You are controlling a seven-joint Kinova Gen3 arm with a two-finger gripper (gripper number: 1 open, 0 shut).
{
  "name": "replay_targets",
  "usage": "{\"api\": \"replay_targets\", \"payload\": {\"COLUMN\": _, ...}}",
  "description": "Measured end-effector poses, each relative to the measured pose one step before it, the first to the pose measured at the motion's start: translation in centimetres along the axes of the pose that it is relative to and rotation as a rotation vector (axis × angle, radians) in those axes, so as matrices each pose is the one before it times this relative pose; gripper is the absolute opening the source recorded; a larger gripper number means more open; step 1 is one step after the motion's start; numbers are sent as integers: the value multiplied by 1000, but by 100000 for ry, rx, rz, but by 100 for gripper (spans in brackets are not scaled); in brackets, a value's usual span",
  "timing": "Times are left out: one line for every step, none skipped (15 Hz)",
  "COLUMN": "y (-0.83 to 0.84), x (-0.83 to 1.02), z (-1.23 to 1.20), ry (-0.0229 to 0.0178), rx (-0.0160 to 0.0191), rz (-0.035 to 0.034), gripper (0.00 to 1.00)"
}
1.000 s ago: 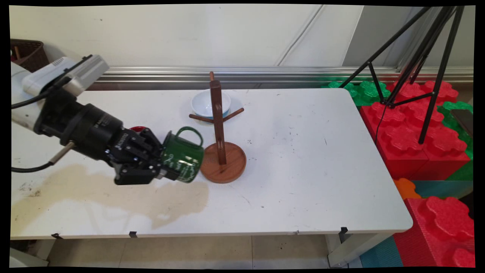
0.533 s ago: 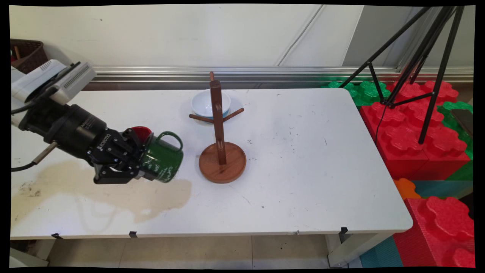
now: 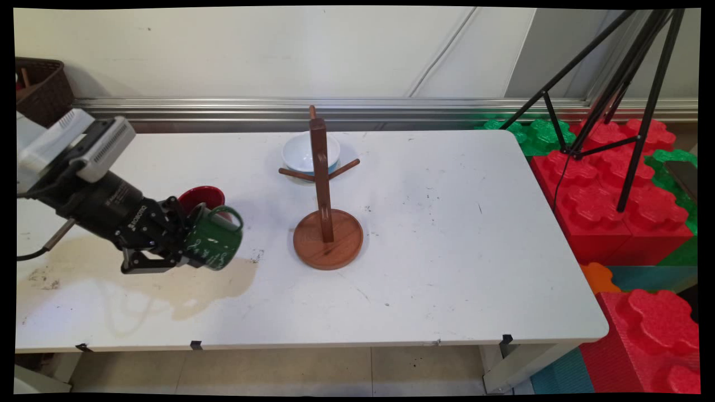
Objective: Place the picked object on the table
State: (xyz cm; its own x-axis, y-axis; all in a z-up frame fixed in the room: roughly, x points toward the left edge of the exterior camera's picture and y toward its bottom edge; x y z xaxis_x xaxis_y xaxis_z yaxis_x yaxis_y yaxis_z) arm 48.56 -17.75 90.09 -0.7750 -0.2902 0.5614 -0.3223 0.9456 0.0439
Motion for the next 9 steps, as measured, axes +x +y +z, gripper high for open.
{"api": "replay_targets", "payload": {"y": -135, "x": -485, "z": 89, "ry": -1643, "rx": 633, "rz": 339, "gripper": 0}}
{"api": "replay_targets", "payload": {"y": -130, "x": -573, "z": 178, "ry": -1971, "rx": 660, "rz": 215, "gripper": 0}}
{"api": "replay_targets", "payload": {"y": -139, "x": -483, "z": 255, "ry": -1728, "rx": 736, "rz": 28, "gripper": 0}}
{"api": "replay_targets", "payload": {"y": -100, "x": -380, "z": 254, "ry": -1338, "rx": 605, "rz": -73, "gripper": 0}}
{"api": "replay_targets", "payload": {"y": -52, "x": -230, "z": 208, "ry": -859, "rx": 367, "rz": -148, "gripper": 0}}
{"api": "replay_targets", "payload": {"y": -97, "x": -320, "z": 319, "ry": -1192, "rx": 578, "rz": -208, "gripper": 0}}
{"api": "replay_targets", "payload": {"y": -38, "x": -194, "z": 258, "ry": -793, "rx": 225, "rz": -69, "gripper": 0}}
{"api": "replay_targets", "payload": {"y": -50, "x": -279, "z": 377, "ry": -1138, "rx": 344, "rz": -94, "gripper": 0}}
{"api": "replay_targets", "payload": {"y": -16, "x": -165, "z": 286, "ry": -734, "rx": 156, "rz": -152, "gripper": 0}}
